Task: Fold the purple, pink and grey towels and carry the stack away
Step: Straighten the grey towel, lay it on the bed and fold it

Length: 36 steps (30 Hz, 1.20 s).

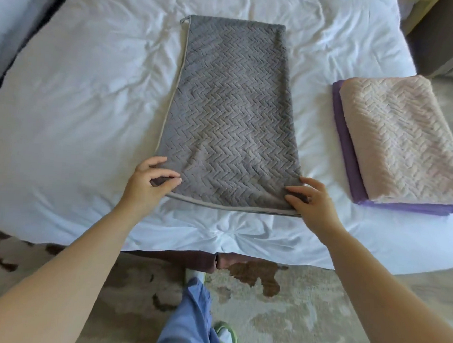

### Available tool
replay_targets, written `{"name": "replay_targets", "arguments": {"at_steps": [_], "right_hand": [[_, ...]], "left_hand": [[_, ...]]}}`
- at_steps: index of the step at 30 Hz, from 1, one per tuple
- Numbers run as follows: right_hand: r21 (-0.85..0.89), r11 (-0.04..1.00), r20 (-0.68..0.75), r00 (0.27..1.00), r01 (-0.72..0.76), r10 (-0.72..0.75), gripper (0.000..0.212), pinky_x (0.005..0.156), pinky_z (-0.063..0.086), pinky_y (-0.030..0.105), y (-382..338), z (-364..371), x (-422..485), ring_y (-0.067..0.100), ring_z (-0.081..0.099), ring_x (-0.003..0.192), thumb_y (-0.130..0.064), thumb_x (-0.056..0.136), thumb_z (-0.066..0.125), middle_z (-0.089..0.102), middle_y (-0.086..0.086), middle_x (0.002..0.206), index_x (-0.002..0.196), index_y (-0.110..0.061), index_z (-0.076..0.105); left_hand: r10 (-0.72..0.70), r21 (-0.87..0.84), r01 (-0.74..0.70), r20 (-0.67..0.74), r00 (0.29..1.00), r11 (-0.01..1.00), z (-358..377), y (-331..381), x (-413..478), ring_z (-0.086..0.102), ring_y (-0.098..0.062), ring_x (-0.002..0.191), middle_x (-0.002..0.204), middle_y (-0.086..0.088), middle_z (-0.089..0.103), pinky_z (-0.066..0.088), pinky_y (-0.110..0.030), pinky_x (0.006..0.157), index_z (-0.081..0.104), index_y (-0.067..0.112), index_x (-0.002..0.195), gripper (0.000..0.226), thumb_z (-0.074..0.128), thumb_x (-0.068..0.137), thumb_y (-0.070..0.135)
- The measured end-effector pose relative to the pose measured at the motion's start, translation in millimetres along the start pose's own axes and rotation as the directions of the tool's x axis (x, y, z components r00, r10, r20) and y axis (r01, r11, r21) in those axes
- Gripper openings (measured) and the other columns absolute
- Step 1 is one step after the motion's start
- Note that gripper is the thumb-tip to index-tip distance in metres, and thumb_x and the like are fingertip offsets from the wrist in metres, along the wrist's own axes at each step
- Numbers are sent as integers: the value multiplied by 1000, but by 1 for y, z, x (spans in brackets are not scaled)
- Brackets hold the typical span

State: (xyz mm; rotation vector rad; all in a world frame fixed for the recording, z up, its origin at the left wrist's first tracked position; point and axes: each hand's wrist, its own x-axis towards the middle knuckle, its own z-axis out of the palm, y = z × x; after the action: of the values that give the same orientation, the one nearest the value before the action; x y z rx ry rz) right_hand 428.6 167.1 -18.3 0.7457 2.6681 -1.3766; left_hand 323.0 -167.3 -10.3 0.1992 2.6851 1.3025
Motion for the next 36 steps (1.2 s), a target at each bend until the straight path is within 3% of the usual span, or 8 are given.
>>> {"name": "replay_targets", "arguments": {"at_steps": [6, 8, 11, 14, 17, 20, 23, 36], "right_hand": [[-356, 905, 359, 928, 234, -99, 100, 99, 30, 18, -45, -46, 5, 16, 33, 133, -57, 53, 80, -5, -5, 158, 135, -8, 49], [-458, 790, 431, 879, 407, -203, 89, 107, 30, 24, -56, -53, 11, 21, 30, 136, -39, 63, 85, -4, 4, 158, 134, -2, 48], [-444, 777, 259, 894, 447, -367, 44, 94, 44, 32, -72, -65, 37, 32, 59, 106, -11, 72, 81, 38, 16, 140, 111, 0, 65], [-334, 903, 121, 963, 270, -243, 20, 75, 43, 34, -88, -80, 82, 30, 59, 82, -14, 76, 78, 59, 15, 90, 82, 3, 69], [-57, 996, 58, 996, 73, -70, 21, 60, 38, 32, -99, -86, 137, 21, 49, 64, -21, 79, 75, 55, 11, 69, 81, -2, 67], [121, 992, -74, 997, -18, 28, 21, 64, 40, 26, -105, -76, 198, 15, 49, 67, -26, 83, 71, 56, 6, 75, 92, -8, 67], [151, 984, -147, 982, -93, 116, 22, 65, 41, 27, -105, -54, 260, 14, 52, 71, -34, 88, 63, 60, 0, 78, 96, -13, 65], [-37, 976, -207, 958, -213, 201, 27, 73, 37, 32, -63, 14, 368, 26, 54, 87, -44, 96, 43, 57, 1, 89, 101, -20, 53]], "left_hand": [[217, 330, -327, 329, 919, 885, -34, 25, 9, 28, -18, 139, 158, 3, 14, 31, -34, 111, 52, 4, 134, 74, 84, 69, 20], [306, 380, -377, 234, 923, 845, -39, 34, 22, 43, -30, 129, 152, -8, 31, 44, -41, 101, 61, 3, 124, 56, 80, 71, 2], [356, 316, -365, 90, 930, 876, -47, 53, 53, 59, -26, 96, 117, -6, 56, 53, -36, 75, 68, 11, 110, 39, 72, 75, -5], [311, 327, -285, -31, 950, 901, -57, 66, 103, 53, -19, 74, 86, 4, 57, 37, -25, 54, 61, 24, 109, 25, 67, 85, 20], [194, 277, -150, -139, 971, 949, -54, 67, 163, 57, -27, 82, 93, -6, 64, 45, -35, 65, 57, 18, 110, 28, 66, 87, 30], [19, 134, -1, -133, 991, 991, -36, 64, 224, 60, -28, 96, 102, -6, 66, 47, -39, 81, 58, 15, 110, 23, 58, 92, 30], [-100, 16, 102, -87, 991, 995, -14, 58, 282, 53, -20, 90, 98, -1, 60, 35, -27, 75, 58, 14, 114, 23, 48, 98, 28], [-162, 356, 200, -132, 978, 913, 45, 5, 365, 46, -26, 80, 109, -12, 61, 34, -36, 66, 53, 16, 115, 31, 28, 103, 31]]}}
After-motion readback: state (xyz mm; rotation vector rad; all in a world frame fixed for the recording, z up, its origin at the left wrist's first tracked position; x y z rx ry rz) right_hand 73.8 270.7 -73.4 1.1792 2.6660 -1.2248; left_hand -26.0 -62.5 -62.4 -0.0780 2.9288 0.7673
